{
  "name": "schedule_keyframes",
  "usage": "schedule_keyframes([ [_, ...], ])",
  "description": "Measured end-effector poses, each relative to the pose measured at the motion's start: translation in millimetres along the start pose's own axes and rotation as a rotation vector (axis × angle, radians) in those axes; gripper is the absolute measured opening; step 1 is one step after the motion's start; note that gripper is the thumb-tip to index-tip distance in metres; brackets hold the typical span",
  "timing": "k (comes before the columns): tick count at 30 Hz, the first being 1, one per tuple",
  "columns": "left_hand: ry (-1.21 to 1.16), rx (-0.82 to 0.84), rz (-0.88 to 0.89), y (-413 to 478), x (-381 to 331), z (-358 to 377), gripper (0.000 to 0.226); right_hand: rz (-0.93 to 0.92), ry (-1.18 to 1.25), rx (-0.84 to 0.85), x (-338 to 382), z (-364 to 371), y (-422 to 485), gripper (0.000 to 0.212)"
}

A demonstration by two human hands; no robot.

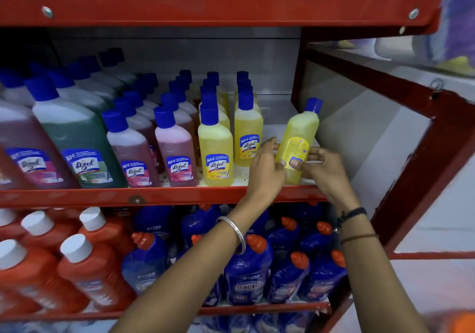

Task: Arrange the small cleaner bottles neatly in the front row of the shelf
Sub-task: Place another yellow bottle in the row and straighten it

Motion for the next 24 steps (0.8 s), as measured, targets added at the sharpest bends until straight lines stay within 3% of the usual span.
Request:
schedule_keyframes([
  [6, 0.111, -0.113, 0.143, -34, -4, -42, 0.057, -0.229, -0.172, 0.031, 38, 28, -8, 0.043],
  [10, 0.137, -0.144, 0.153, -46, -3, -56, 0.056, -0.243, -0.127, 0.057, 42, 48, -8, 0.041],
  [15, 0.132, -0.123, 0.156, -57, -1, -56, 0.052, -0.248, -0.027, 0.141, 37, 63, -9, 0.013],
  [18, 0.137, -0.043, 0.219, -59, -8, -47, 0.047, -0.296, -0.029, 0.213, 45, 73, -14, 0.032],
  [24, 0.138, -0.096, 0.178, -58, -8, -52, 0.053, -0.311, 0.01, 0.18, 42, 71, -7, 0.029],
])
Point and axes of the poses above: each hand's wrist, its own y-axis towards the middle knuckle, its own z-axis out of the palm, x = y × z, the point moved 9 cm from there along y, towards the middle knuckle, and after that the axes turned 13 degrees about -y, right-handed, at the moved point
